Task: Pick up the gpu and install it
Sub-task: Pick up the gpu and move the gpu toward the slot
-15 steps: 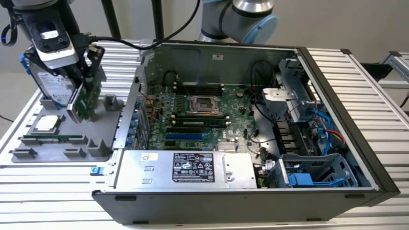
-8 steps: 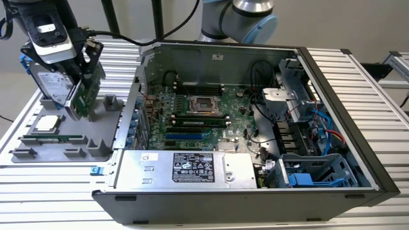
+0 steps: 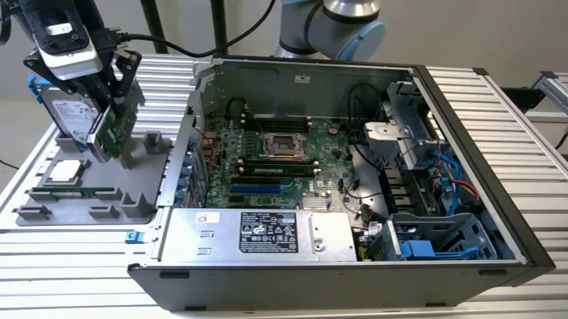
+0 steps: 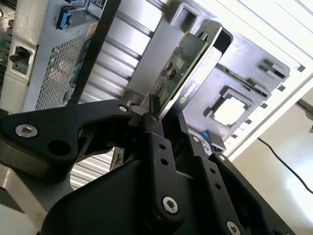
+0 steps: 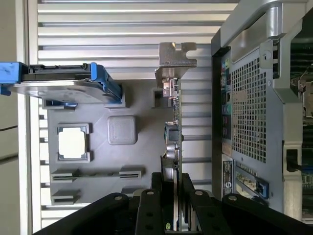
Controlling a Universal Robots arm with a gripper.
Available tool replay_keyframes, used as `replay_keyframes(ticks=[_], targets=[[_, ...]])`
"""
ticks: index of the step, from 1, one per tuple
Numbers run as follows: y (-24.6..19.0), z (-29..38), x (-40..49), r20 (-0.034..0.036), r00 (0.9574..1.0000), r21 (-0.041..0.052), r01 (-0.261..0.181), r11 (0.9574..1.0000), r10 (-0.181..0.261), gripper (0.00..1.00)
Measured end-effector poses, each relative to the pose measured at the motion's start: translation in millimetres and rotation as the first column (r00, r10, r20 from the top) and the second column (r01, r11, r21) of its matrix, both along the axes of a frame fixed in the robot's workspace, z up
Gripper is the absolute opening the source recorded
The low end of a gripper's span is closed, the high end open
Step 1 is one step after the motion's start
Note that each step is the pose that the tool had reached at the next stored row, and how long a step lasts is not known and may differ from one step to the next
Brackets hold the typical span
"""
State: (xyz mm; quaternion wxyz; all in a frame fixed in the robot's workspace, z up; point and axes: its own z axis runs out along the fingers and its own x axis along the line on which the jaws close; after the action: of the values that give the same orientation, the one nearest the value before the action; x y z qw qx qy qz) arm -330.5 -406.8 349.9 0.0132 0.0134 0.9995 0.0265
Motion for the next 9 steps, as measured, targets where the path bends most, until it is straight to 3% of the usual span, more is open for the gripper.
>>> replay_keyframes(ticks=[9], targets=[[0.0, 11.7, 0.0, 0.0000, 1.0000, 0.0004, 0.000, 1.0000, 0.000, 0.00]])
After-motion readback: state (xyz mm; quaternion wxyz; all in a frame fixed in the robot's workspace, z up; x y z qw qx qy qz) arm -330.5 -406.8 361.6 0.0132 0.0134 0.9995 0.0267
